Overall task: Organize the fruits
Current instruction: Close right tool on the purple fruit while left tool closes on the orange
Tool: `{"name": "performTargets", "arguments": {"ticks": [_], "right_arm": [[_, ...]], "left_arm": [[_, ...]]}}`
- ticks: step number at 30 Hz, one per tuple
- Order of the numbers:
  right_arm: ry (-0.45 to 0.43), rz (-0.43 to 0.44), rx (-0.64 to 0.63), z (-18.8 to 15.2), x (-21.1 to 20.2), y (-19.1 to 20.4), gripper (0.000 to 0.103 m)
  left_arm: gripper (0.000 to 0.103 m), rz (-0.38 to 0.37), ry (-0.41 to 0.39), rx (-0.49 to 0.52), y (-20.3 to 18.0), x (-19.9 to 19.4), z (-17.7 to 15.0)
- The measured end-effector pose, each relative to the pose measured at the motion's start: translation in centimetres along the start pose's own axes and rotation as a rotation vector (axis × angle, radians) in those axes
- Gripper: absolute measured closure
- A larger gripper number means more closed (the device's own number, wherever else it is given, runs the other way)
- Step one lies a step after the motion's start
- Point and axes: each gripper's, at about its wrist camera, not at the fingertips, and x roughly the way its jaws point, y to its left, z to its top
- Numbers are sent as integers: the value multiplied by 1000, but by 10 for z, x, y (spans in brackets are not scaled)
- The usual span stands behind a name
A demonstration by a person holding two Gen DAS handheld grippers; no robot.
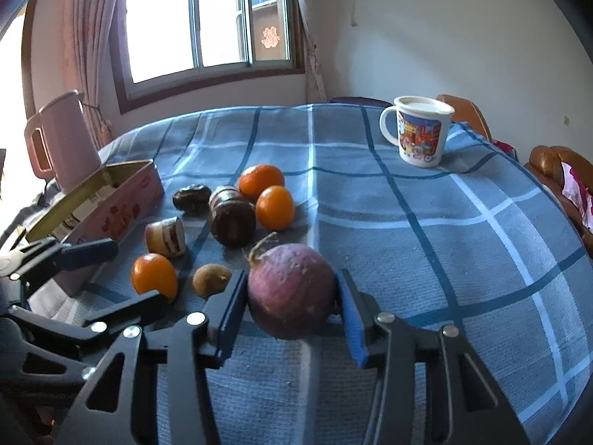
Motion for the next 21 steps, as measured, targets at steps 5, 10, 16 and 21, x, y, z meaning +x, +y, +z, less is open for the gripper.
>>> {"name": "performTargets", "arguments": {"ticks": [5,10,16,21], "right_arm": [[-2,2,-1,1,0,1,53],[-13,0,-7,1,-1,2,53],[-49,5,-10,-1,-7,3,53],[-79,4,-22,-2,-12,6,53]], "left_arm": [[54,-19,28,10,-3,6,-1],[59,-39,19,12,-3,4,-2],[59,-35,-32,12,-2,-6,-3],[59,-34,-79,0,0,-14,-4]]}}
